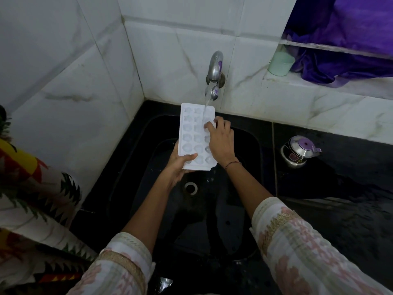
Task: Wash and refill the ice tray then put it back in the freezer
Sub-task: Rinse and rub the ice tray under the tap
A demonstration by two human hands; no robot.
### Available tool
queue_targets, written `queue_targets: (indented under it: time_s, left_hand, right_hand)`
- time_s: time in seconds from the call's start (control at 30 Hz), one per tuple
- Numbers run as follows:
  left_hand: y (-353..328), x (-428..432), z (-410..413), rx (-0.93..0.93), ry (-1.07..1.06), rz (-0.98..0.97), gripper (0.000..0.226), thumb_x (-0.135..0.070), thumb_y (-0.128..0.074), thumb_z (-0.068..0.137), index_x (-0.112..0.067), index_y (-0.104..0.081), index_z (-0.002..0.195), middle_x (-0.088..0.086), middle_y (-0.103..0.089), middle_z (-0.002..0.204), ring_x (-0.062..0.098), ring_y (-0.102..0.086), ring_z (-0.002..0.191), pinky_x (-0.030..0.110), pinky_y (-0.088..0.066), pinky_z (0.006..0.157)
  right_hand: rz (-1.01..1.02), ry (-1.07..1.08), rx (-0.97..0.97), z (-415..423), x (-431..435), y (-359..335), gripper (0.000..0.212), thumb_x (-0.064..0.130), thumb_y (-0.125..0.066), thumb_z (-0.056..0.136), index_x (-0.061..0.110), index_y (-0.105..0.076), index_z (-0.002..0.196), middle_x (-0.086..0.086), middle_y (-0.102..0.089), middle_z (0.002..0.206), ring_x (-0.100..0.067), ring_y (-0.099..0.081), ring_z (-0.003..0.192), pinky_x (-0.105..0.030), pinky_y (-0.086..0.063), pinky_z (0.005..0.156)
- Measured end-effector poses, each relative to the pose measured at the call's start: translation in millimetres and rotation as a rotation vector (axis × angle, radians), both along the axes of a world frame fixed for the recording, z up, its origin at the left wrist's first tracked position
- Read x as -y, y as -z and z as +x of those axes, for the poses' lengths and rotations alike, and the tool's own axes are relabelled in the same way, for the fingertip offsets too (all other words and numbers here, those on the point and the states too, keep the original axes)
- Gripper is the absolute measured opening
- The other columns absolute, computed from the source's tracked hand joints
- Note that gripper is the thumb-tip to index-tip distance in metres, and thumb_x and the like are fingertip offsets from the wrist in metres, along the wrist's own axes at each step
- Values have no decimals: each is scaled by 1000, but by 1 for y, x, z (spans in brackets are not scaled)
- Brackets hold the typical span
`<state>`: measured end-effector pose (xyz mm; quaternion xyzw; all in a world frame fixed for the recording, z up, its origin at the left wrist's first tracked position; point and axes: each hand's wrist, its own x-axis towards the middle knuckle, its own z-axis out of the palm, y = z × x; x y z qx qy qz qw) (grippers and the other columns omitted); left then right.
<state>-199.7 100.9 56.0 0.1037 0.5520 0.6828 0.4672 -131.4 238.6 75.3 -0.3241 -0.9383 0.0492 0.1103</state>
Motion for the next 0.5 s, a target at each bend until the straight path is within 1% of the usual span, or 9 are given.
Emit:
queue_targets:
  time_s: [0.07, 0.17, 0.23, 0.37, 0.5]
  left_hand:
    - [-3, -3, 1, -1, 21, -3, 61, 0, -66, 82, -30, -43, 129, 1, -61, 119, 23, -62, 107, 42, -57, 72]
    - [-5, -9, 7, 3, 39, -2, 59, 2, -64, 82, -27, -44, 129, 1, -63, 116, 22, -62, 105, 38, -58, 66]
    - [-6, -12, 10, 2, 49, 4, 58, 2, -64, 82, -27, -45, 128, 2, -63, 116, 24, -62, 106, 38, -58, 66]
    - [-4, -13, 12, 13, 54, -4, 57, 3, -64, 82, -32, -45, 124, 1, -63, 115, 23, -62, 104, 41, -58, 68]
    - [-4, -14, 12, 14, 45, 4, 56, 2, -64, 82, -31, -46, 123, 2, -62, 118, 24, -62, 106, 43, -58, 71]
  right_hand:
    - [8, -28, -10, 0, -1, -3, 55, 12, -72, 72, 22, -51, 122, -9, -38, 135, -28, -37, 121, -37, -38, 92]
    - [43, -40, -31, -1, -4, -3, 37, 9, -52, 89, 24, -57, 123, -9, -39, 137, -29, -35, 124, -38, -35, 97]
    - [39, -25, -33, -1, -6, 0, 36, 10, -44, 94, 25, -58, 123, -8, -38, 138, -29, -34, 125, -38, -33, 98]
    - [45, -30, -20, 2, -11, 2, 34, 10, -46, 93, 26, -58, 121, -7, -40, 136, -28, -35, 124, -37, -33, 97]
    - [45, -10, -59, 2, -12, 2, 34, 12, -42, 94, 23, -59, 120, -7, -42, 134, -28, -37, 122, -38, -34, 96]
